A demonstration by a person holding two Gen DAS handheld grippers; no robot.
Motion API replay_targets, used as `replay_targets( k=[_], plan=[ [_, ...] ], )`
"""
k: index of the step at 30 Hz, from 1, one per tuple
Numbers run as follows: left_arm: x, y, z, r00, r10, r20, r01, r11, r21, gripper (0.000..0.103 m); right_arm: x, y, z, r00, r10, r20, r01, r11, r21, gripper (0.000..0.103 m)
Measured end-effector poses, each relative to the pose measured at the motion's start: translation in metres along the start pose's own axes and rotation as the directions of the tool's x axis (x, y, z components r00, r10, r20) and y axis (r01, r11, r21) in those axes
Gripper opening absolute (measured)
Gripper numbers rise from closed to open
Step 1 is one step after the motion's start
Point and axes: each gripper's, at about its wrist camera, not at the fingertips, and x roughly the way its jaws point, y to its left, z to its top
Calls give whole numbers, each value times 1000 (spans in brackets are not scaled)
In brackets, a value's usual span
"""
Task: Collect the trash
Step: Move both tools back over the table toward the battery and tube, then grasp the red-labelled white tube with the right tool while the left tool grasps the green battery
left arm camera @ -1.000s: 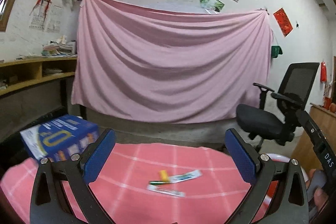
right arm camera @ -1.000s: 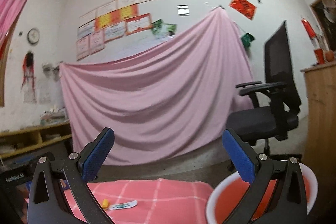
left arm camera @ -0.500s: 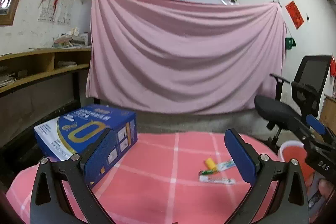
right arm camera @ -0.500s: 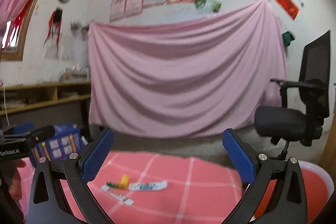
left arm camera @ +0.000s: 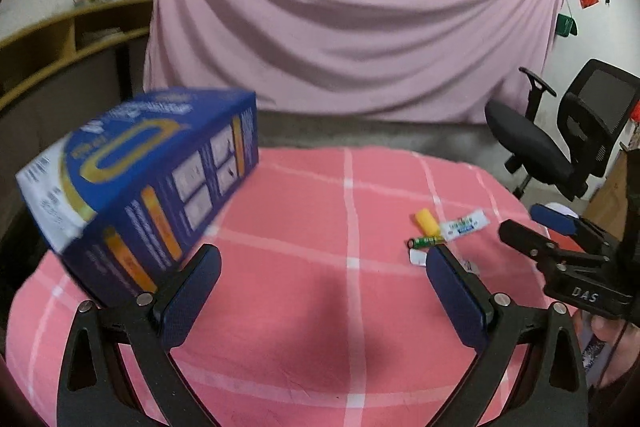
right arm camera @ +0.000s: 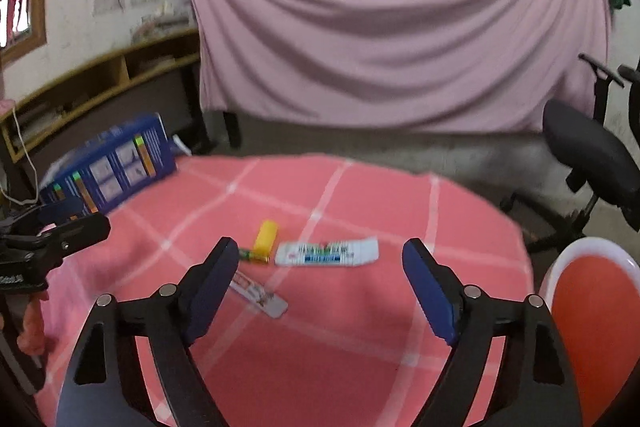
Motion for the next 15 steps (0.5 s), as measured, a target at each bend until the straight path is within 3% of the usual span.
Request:
replay_targets(
  k=[4,7,9,13,15],
  plan=[
    [8,2,-1,998,-25,-60,25,1000,-13,86,23,3,-2,990,53,-133,-55,998,-10,74],
    [15,1,4,993,-29,-113,27,999,-20,73,34,9,-5,974,109,-200,-116,993,-26,60],
    [21,0,6,989,-31,-144,27,999,-27,71,39,14,-7,965,117,-235,-132,990,-47,54],
    [28,2,8,982,-41,-182,36,999,-31,58,38,22,-8,958,141,-249,-166,983,-82,35],
    [30,0,9,981,-46,-188,43,999,-21,58,36,22,-9,956,156,-248,-180,980,-79,31]
  ],
)
